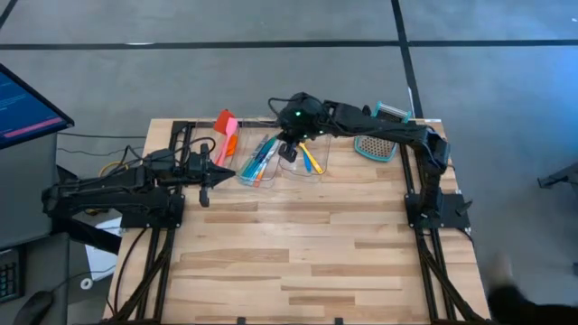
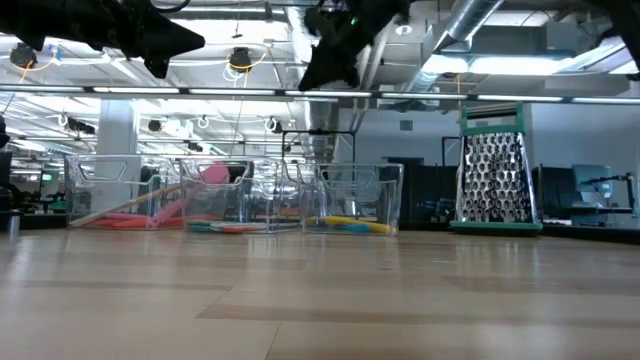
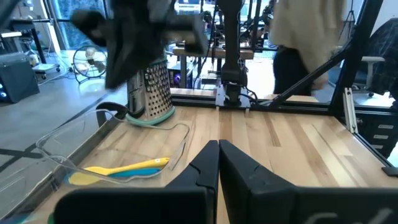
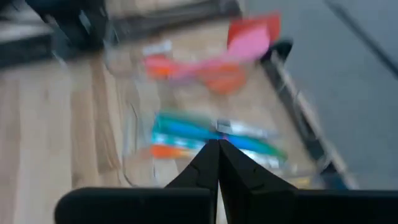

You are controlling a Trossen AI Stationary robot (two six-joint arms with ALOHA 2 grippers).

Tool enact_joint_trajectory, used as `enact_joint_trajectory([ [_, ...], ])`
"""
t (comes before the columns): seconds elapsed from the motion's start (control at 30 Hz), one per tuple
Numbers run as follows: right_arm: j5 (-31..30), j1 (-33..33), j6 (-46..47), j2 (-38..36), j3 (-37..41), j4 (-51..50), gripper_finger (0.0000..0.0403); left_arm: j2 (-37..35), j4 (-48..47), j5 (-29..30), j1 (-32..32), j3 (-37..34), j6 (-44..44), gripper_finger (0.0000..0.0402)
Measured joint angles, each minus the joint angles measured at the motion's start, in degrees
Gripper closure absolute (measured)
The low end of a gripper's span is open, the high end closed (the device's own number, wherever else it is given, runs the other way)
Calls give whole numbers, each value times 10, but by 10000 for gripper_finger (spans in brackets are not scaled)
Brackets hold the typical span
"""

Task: Pick & Place Kitchen Items
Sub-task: Return to Home Position

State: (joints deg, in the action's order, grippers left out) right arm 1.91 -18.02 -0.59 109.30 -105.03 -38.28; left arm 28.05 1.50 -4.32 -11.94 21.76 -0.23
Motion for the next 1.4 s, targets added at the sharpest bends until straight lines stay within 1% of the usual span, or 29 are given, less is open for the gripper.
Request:
enact_joint_trajectory([
  [0.23,3,3,-15,-61,0,-7,402,0,8,0,0,0,0,400],
  [0.37,30,5,-16,-102,0,-34,403,0,10,0,0,0,0,400],
  [0.5,27,18,-15,-152,33,-42,403,0,12,0,0,0,0,400],
  [0.57,15,34,-20,-181,67,-36,403,0,11,0,0,0,0,400],
  [0.67,-2,61,-23,-235,147,-2,403,0,11,0,0,0,0,400],
  [0.83,-4,99,-4,-326,308,118,403,-3,8,0,2,0,0,400],
  [1.0,-4,131,3,-414,427,188,403,-36,-24,-11,30,0,0,400],
  [1.1,-4,144,6,-466,478,223,403,-73,-48,-17,57,0,0,400],
  [1.23,-5,155,6,-523,527,260,403,-139,-79,-17,90,0,0,400],
  [1.4,-5,158,4,-569,556,275,403,-219,-114,-17,115,0,0,400],
])
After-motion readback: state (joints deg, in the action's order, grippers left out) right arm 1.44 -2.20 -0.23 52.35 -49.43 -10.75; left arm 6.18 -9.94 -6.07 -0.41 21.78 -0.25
